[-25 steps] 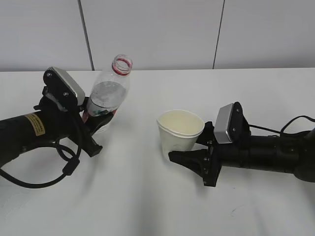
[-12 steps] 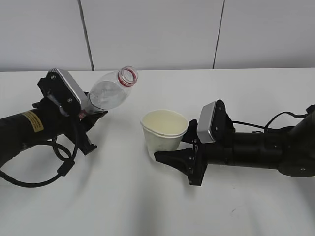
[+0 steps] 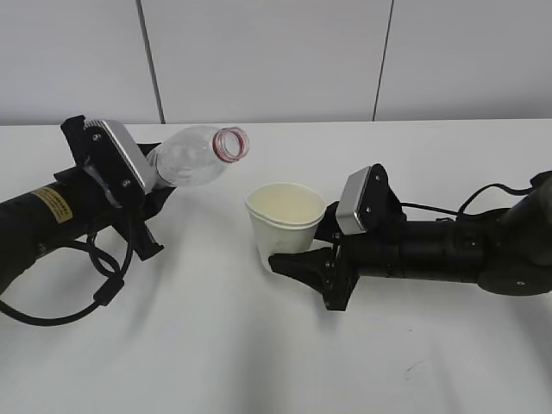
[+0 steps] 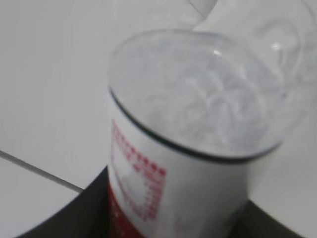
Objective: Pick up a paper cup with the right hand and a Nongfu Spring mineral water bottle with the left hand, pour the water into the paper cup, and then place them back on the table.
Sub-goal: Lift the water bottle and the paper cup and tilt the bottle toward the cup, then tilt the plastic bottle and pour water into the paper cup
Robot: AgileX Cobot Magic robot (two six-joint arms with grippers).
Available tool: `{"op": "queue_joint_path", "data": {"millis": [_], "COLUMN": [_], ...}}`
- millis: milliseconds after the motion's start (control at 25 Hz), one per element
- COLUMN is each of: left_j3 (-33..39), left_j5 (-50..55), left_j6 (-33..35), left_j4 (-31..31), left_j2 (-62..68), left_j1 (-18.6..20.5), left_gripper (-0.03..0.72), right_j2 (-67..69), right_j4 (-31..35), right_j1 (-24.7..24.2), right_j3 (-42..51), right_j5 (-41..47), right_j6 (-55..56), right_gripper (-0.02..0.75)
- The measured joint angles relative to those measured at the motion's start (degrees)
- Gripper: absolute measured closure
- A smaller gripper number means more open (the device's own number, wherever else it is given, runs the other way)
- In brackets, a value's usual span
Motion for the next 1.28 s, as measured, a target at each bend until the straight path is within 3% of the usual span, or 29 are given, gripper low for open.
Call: {"op": "queue_joint_path", "data": {"millis": [640, 1280], "left_j3": [0.0, 0.0], "left_j5": [-2.3, -4.7], "left_j6": [16.9, 26.7], "left_j4": [-3.1, -3.8], "left_j2": [0.0, 0.0], "left_j1": [0.0, 0.0], "left_gripper": [0.368, 0.372], "right_j2": [0.0, 0.0], "right_j4": [0.0, -0.9], "right_j1": [4.3, 4.3], "right_j3": [0.0, 0.0], "right_j5": [0.8, 1.0], "right_j6": [0.4, 0.8], "right_gripper": [0.277, 0.277]}}
